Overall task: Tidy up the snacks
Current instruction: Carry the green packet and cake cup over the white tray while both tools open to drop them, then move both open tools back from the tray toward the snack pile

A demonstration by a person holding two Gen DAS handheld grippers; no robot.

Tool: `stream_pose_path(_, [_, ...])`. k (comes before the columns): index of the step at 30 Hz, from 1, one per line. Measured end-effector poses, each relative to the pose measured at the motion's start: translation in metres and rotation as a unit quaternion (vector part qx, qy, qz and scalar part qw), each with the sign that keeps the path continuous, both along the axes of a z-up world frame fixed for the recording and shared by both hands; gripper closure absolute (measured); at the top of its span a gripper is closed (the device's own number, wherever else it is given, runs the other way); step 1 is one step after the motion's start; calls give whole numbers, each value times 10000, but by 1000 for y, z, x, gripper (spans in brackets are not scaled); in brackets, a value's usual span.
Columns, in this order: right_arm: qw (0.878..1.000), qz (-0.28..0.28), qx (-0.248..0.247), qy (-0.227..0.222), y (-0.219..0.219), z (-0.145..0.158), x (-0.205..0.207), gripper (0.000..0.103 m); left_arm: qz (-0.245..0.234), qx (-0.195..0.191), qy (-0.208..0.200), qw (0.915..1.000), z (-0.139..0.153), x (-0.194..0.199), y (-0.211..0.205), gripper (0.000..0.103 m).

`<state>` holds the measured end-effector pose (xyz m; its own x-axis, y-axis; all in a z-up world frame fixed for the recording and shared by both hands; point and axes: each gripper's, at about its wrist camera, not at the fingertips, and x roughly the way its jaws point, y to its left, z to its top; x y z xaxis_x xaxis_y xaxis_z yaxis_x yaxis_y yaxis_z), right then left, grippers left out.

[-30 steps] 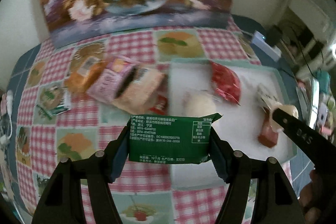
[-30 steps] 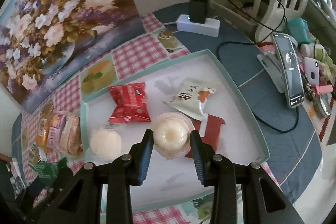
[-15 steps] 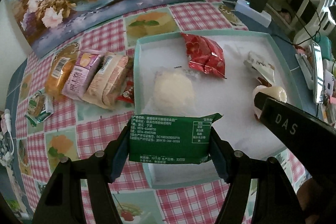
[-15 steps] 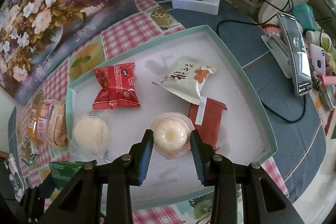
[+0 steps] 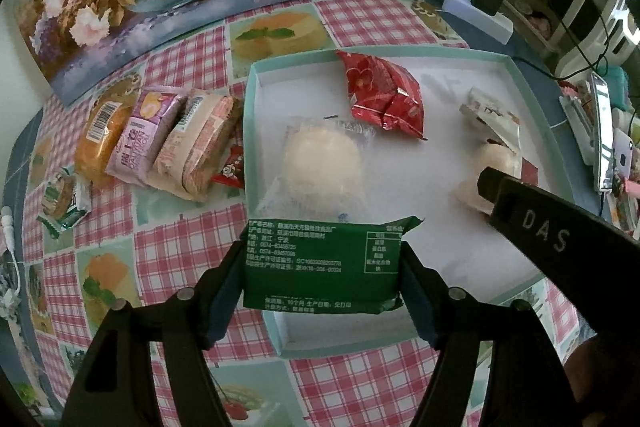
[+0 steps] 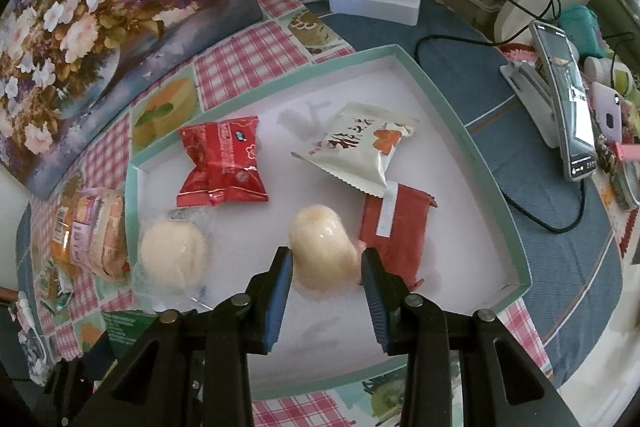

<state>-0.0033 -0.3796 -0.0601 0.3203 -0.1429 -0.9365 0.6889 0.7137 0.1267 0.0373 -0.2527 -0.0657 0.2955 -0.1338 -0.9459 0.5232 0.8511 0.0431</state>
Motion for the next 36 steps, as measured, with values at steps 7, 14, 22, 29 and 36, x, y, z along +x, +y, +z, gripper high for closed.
stream_pose_path(7, [10000, 49, 50, -17, 0, 0, 1, 63, -12, -102, -53, 9999, 6, 0, 1, 17])
stream_pose_path(14, [10000, 49, -34, 8, 0, 1, 1, 63, 235, -121, -2, 9996, 5, 9, 12, 17])
stream_pose_path(22, [9999, 108, -62, 35, 1, 2, 2, 64, 858, -296, 51, 9959, 8, 31, 40, 17])
stream_pose_path(29, [9990, 388, -216, 35, 24, 5, 13, 29, 1940, -296, -70, 9805, 7, 61, 101, 5])
stream_pose_path(36, [9927, 1136, -263, -296, 70, 11, 32, 9, 2872, -426, -52, 9569, 2, 80, 163, 4])
